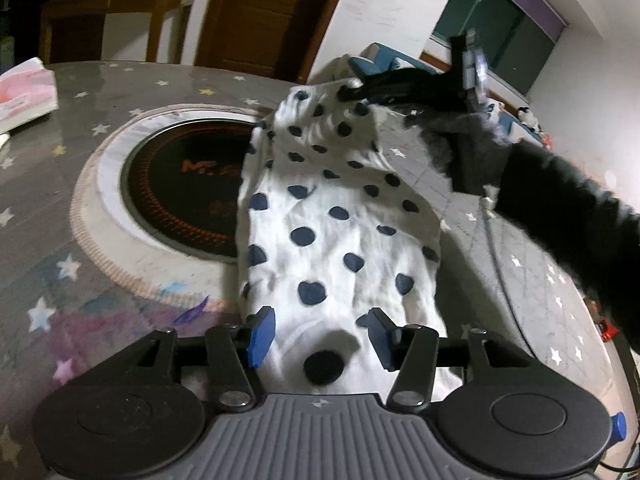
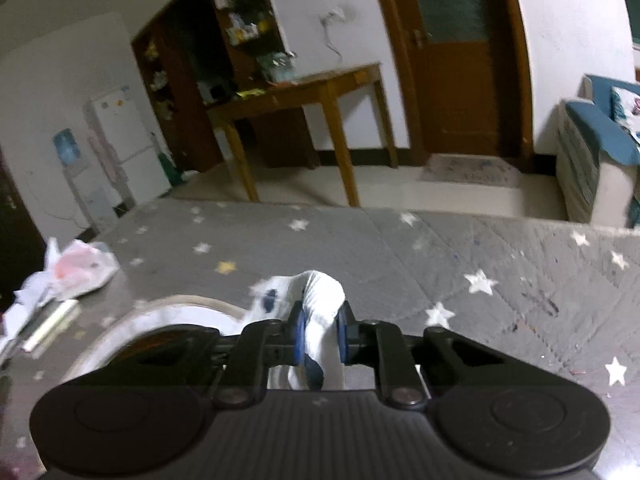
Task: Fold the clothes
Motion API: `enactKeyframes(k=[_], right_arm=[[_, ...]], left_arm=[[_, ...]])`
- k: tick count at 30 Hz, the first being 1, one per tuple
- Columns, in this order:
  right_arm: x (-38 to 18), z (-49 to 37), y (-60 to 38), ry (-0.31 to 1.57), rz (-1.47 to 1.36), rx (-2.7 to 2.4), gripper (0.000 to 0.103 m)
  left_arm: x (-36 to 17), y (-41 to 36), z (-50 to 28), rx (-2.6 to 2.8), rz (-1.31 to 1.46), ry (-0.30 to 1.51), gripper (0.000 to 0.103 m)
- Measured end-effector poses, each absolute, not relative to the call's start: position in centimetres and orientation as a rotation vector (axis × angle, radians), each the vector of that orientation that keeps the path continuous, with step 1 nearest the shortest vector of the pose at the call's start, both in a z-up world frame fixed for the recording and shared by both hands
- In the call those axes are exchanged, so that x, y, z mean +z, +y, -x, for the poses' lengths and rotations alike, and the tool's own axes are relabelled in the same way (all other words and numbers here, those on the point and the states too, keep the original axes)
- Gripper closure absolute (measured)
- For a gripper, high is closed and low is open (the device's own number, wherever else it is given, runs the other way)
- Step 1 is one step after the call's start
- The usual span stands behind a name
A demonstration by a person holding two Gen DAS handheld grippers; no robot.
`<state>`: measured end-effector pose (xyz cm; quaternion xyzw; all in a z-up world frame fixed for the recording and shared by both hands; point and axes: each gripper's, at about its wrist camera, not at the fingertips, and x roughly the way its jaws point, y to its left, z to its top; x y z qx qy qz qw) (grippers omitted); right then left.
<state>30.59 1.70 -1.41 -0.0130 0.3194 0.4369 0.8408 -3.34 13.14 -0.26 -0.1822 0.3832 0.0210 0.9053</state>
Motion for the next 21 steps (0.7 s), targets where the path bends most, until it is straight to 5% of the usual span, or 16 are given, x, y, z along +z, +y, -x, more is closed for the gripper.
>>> enactKeyframes(k=[21], right_arm=[[5.9,-5.4,-6.4,0.582,0.140,1.377,0.089]], left_arm=[[-1.0,13.5,10.6,0.181,0.422,0.771,0.041]])
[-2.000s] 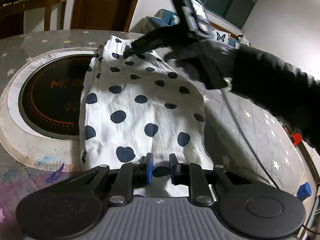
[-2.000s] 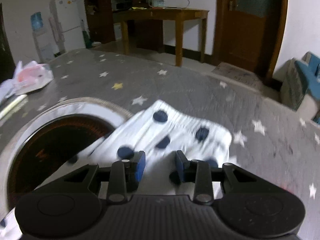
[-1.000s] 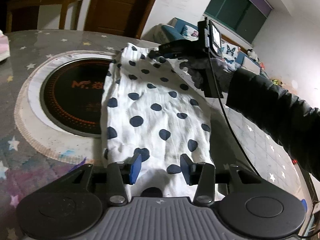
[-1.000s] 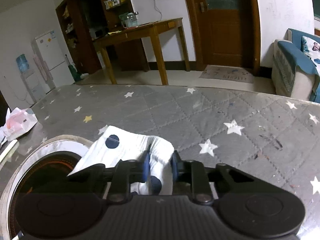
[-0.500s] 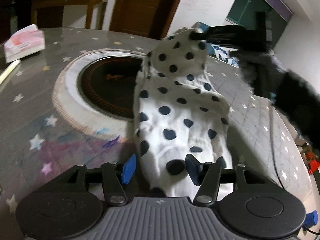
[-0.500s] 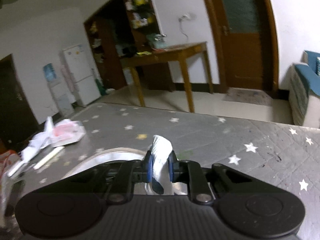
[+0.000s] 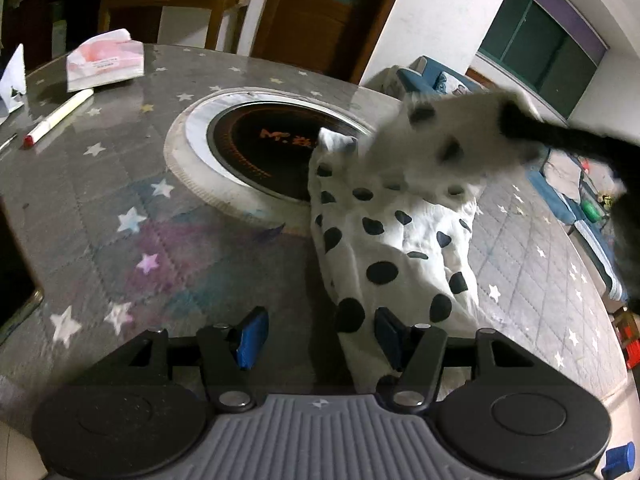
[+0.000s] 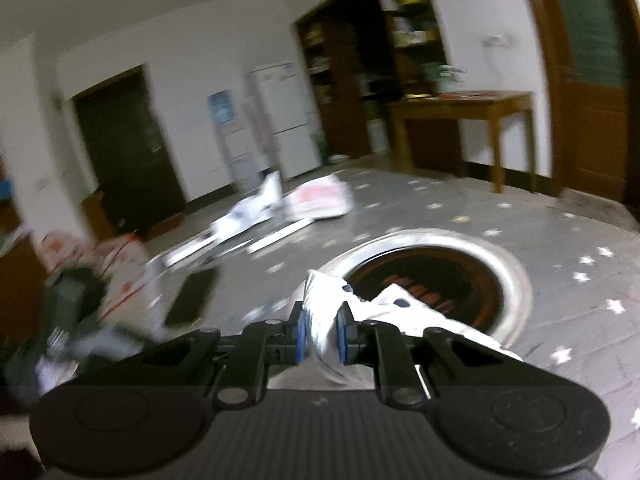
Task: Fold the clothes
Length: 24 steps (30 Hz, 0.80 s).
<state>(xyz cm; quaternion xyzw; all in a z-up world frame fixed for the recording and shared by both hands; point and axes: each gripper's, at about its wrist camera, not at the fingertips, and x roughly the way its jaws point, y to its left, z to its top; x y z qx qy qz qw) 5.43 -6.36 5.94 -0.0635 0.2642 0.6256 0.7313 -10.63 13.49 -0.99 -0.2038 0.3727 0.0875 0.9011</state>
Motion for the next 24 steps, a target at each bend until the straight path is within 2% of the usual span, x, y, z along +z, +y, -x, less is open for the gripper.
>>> enactKeyframes(k=[7,9,11,18,19,21,24], right_arm=[[3.8,2.8,-9.6,0.472,0.361,1.530,0.089],[2.9,4.4,-10.3,0.452,0.465,1.531,0.086],[2.3,5.5,-10.9,0.474,0.524,1.532,0.082],[2.6,4.9,-10.8,0.561,0.482,1.486,0.080],[2.7,4.7,-10.7,0.572,0.468,1.472,0.078],[2.3,3.3,-9.7,0.627,0.416,1.429,0.063],[0.9,1.2,-8.3,0.733,0.351,1.380,0.061]], left_arm=[[-1.1,14.2,12.4,0.207,0.434,0.756,0.041],[-1.1,14.5,12.8,0.217,0.435,0.753,0.041],[-0.9,14.7,13.2,0.224,0.435,0.747,0.041],[-0.3,15.4,14.2,0.245,0.438,0.721,0.039],[-0.1,15.4,14.2,0.244,0.438,0.716,0.039],[0.1,15.3,14.3,0.237,0.437,0.704,0.038],[0.5,15.1,14.4,0.225,0.435,0.691,0.037]])
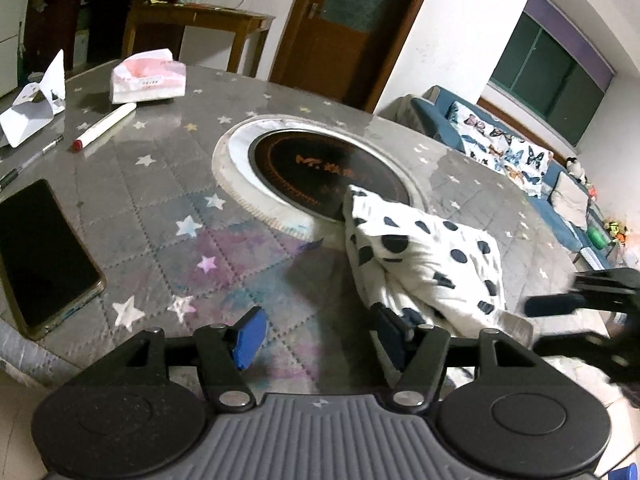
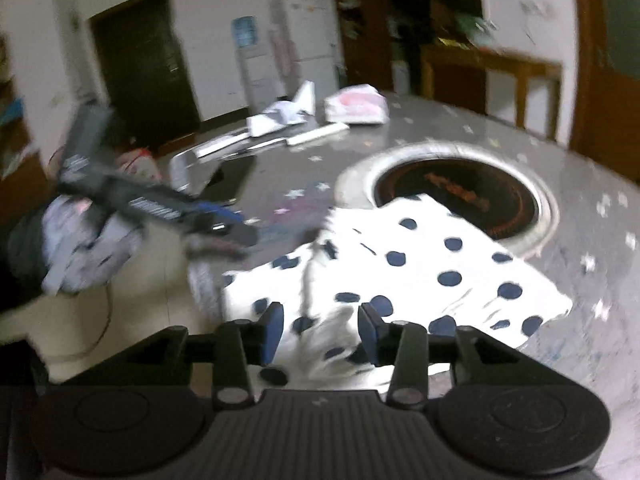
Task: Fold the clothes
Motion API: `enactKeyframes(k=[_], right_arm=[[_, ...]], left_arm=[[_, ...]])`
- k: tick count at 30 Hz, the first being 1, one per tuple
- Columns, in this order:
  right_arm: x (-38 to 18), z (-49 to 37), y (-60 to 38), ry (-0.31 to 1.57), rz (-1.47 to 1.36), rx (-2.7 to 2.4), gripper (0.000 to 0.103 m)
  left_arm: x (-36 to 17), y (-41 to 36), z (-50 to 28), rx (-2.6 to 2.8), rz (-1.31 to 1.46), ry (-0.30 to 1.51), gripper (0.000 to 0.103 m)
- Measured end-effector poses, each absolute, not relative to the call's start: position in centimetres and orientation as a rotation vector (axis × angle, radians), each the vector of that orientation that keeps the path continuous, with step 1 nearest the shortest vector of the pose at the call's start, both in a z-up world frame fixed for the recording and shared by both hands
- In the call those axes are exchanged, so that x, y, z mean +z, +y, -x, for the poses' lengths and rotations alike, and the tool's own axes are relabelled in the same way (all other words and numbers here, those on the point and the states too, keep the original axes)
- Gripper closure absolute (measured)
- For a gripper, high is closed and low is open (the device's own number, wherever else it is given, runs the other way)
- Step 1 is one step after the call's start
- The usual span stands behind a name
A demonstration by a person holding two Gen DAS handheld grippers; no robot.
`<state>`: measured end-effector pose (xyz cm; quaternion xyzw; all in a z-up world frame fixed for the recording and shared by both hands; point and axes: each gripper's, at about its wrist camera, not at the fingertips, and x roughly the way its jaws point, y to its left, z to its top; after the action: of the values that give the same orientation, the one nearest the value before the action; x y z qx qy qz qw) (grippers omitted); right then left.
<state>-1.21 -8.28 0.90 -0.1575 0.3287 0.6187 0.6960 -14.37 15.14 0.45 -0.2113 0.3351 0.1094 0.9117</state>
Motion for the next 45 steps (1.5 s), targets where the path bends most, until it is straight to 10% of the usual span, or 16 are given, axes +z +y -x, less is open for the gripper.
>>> enactKeyframes(k=[4,6,16,45], right_arm=[[-1.3,-0.4,-6.5,0.869,0.330,1.330,0.059],[-1.6,0.2,-6.3,0.846,0.395,1.333,0.081],[1.6,7.8,-9.4,0.250,0.947,1.350,0.083],[-1.1,-1.3,-6.5,0.844,0.225,1.436,0.048]], left_arm=[[0.6,15.3,14.5,0.228,0.439,0.682,0.036],[0.6,15.4,14.5,0.231,0.442,0.678,0.036],[0.0,15.7,14.1,0.223,0.451,0.688,0.036],[1.3,15.9,13.2,0.240,0.422,0.673,0.031]])
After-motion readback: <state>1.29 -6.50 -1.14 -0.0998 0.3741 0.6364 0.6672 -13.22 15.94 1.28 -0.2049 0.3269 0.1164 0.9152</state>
